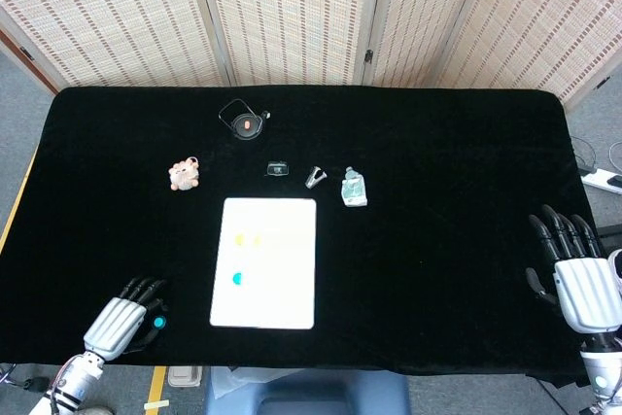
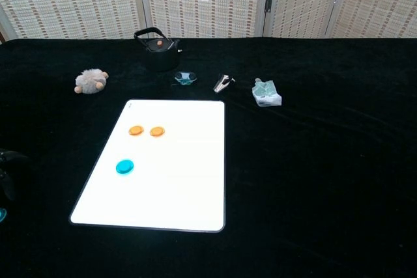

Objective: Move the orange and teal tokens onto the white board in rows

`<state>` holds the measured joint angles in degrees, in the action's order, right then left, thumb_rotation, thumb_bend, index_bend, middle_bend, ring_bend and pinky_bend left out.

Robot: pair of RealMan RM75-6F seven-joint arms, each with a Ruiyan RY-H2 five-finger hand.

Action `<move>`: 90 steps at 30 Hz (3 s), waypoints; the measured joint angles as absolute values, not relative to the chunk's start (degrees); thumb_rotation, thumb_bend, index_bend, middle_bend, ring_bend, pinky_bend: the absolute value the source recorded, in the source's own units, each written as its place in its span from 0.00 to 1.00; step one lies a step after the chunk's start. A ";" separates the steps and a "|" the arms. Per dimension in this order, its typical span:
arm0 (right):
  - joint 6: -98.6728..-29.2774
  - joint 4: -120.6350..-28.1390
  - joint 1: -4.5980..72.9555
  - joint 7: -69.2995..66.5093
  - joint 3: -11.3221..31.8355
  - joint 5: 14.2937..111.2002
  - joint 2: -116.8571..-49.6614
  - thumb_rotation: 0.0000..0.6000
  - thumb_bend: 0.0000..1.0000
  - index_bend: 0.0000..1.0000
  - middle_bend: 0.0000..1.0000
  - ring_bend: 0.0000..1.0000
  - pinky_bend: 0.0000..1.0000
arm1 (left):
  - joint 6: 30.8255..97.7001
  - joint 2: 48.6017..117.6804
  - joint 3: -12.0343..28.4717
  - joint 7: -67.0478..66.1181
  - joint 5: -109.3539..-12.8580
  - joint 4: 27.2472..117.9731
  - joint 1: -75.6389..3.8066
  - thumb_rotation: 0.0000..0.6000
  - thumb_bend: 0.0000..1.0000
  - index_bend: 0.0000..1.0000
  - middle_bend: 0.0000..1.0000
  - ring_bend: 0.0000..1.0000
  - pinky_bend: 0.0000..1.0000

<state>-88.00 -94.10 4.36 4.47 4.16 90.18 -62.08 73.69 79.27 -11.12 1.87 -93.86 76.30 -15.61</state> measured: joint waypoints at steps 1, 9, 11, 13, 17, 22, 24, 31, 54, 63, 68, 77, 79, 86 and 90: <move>-87.99 -94.10 4.38 4.49 4.15 90.22 -62.10 1.00 0.45 0.00 0.00 0.07 0.01 | 73.66 79.39 -11.04 1.95 -93.79 76.07 -15.53 1.00 0.41 0.40 0.11 0.00 0.00; -88.06 -94.02 4.35 4.38 4.12 90.07 -62.11 1.00 0.45 0.00 0.00 0.07 0.01 | 72.85 79.83 -10.59 1.94 -93.46 75.16 -14.89 1.00 0.41 0.40 0.11 0.00 0.00; -88.06 -94.01 4.38 4.36 4.11 90.10 -62.12 1.00 0.45 0.00 0.00 0.07 0.01 | 72.80 79.87 -10.58 1.90 -93.61 75.27 -14.81 1.00 0.41 0.41 0.11 0.00 0.00; -88.05 -93.99 4.42 4.36 4.10 90.14 -62.14 1.00 0.45 0.00 0.00 0.07 0.01 | 72.72 79.97 -10.52 1.84 -93.71 75.37 -14.75 1.00 0.41 0.41 0.11 0.00 0.00; -88.03 -93.92 4.42 4.33 4.07 90.08 -62.18 1.00 0.45 0.00 0.00 0.07 0.01 | 72.05 80.13 -10.41 1.61 -93.67 75.43 -14.75 1.00 0.41 0.41 0.11 0.00 0.00; -88.07 -93.86 4.39 4.29 4.07 90.00 -62.21 1.00 0.45 0.00 0.00 0.07 0.01 | 71.80 80.27 -10.25 1.46 -93.59 75.54 -14.68 1.00 0.41 0.42 0.11 0.00 0.00; -88.04 -93.83 4.40 4.26 4.08 89.94 -62.24 1.00 0.45 0.00 0.00 0.07 0.01 | 71.67 80.37 -10.18 1.45 -93.58 75.54 -14.67 1.00 0.41 0.43 0.11 0.00 0.00; -88.00 -93.74 4.47 4.22 4.09 89.87 -62.29 1.00 0.45 0.00 0.00 0.07 0.01 | 71.55 80.75 -9.63 1.34 -93.44 75.17 -14.55 1.00 0.44 0.48 0.11 0.00 0.00; -88.56 -92.48 4.05 2.75 4.16 89.31 -62.36 1.00 0.45 0.00 0.00 0.07 0.01 | 66.96 78.65 -2.14 0.43 -95.30 80.45 -24.87 1.00 0.46 0.49 0.11 0.00 0.00; -88.49 -91.84 3.79 2.09 4.27 88.50 -62.27 1.00 0.45 0.00 0.00 0.07 0.01 | 59.15 82.26 2.66 -2.03 -94.03 82.96 -33.34 1.00 0.46 0.48 0.11 0.00 0.00; -88.54 -91.69 3.60 1.96 4.27 88.22 -62.27 1.00 0.45 0.00 0.00 0.07 0.01 | 55.46 84.81 4.16 -3.73 -92.78 83.44 -37.01 1.00 0.46 0.48 0.11 0.00 0.00; -88.47 -91.00 3.30 1.32 4.23 87.68 -62.51 1.00 0.45 0.00 0.00 0.07 0.01 | 51.06 88.53 4.64 -6.32 -89.37 82.75 -40.43 1.00 0.46 0.47 0.11 0.00 0.00; -88.41 -90.80 3.28 1.08 4.24 87.60 -62.59 1.00 0.45 0.00 0.00 0.07 0.01 | 50.65 88.94 4.43 -6.98 -88.71 82.47 -40.63 1.00 0.46 0.47 0.11 0.00 0.00; -88.48 -90.39 3.26 0.69 4.22 87.79 -62.75 1.00 0.45 0.00 0.00 0.07 0.01 | 50.20 89.90 3.44 -8.98 -86.61 81.64 -40.72 1.00 0.46 0.47 0.11 0.00 0.00; -88.46 -90.28 3.26 0.62 4.20 87.84 -62.88 1.00 0.45 0.00 0.00 0.07 0.01 | 50.40 90.06 2.99 -9.35 -85.76 81.50 -40.59 1.00 0.46 0.46 0.11 0.00 0.00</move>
<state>-88.46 -90.28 3.26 0.62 4.20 87.84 -62.88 50.40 90.06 2.99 -9.35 -85.76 81.50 -40.59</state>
